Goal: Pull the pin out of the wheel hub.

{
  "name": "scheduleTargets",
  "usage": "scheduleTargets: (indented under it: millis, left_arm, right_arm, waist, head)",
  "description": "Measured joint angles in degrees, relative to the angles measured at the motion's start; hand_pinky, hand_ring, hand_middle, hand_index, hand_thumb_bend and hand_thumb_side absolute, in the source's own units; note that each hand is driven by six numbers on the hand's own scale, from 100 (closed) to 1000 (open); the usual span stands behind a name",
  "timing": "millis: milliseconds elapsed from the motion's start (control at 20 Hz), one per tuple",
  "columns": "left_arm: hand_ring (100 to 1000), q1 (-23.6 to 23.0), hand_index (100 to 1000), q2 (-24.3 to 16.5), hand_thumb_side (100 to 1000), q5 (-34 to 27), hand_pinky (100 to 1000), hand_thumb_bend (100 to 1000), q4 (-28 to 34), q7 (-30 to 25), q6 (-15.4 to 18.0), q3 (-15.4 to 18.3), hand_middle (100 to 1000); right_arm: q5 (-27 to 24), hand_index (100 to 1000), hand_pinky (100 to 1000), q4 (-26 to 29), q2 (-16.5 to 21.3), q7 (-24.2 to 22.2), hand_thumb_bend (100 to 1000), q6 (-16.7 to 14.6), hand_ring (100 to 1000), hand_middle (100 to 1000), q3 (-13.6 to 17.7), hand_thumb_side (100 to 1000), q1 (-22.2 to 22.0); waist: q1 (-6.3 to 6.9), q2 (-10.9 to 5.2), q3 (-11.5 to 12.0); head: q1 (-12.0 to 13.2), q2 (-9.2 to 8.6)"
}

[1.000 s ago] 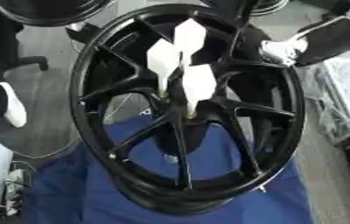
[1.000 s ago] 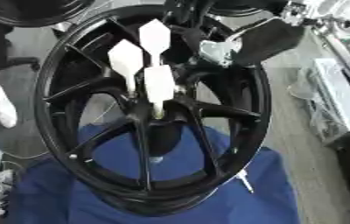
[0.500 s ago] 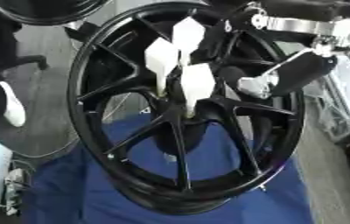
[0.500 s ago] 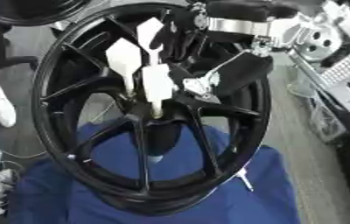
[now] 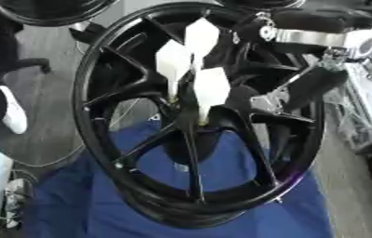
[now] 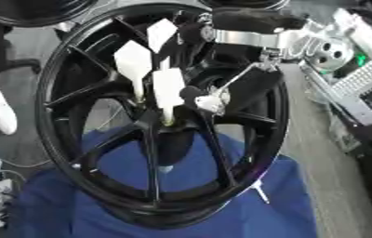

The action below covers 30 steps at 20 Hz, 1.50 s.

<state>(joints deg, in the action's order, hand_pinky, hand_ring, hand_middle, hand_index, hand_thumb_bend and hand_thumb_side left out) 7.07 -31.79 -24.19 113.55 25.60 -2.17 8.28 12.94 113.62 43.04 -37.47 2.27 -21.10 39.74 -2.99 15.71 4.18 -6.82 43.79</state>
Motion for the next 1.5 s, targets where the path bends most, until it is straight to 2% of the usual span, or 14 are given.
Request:
scheduleTargets:
  millis: [300,550,850,1250,1500]
  left_arm:
    - [906,0.0,755,0.0,449,0.0,724,720,0.0,-0.1,-0.1,0.0,789]
    - [907,0.0,754,0.0,448,0.0,724,718,0.0,-0.1,-0.1,0.0,789]
    - [907,0.2,754,0.0,447,0.0,725,715,0.0,-0.1,-0.1,0.0,790]
    - [908,0.5,754,0.0,447,0.0,725,713,0.0,-0.1,-0.1,0.0,790]
    - [908,0.5,754,0.0,446,0.0,725,711,0.0,-0.2,-0.2,0.0,790]
  right_arm:
    - [0.5,881,817,0.0,-0.4,0.6,168,-0.5,733,726,0.0,206,0.0]
    - [0.9,880,818,0.0,-0.8,0.7,133,-0.7,733,725,-0.1,231,0.0]
    - [1.9,866,819,0.0,-1.3,0.5,109,-0.3,734,724,-0.5,305,-0.2]
    - [4.1,862,822,0.0,-2.0,0.7,113,0.3,738,726,-0.8,320,-0.5]
    - [4.6,873,824,0.0,-2.0,1.0,118,0.6,738,725,-0.9,295,-0.5]
  waist:
    - [-0.06,0.27,0.2]
    - [-0.21,0.63,0.5]
    - [-0.31,1.10,0.8]
    - [-0.38,1.40,0.9]
    - [-0.41,1.48,1.0]
  head:
    - [0.1,0.00]
    - [0.1,0.00]
    - [0.1,-0.01]
    - [0.1,-0.13]
    - [0.1,-0.14]
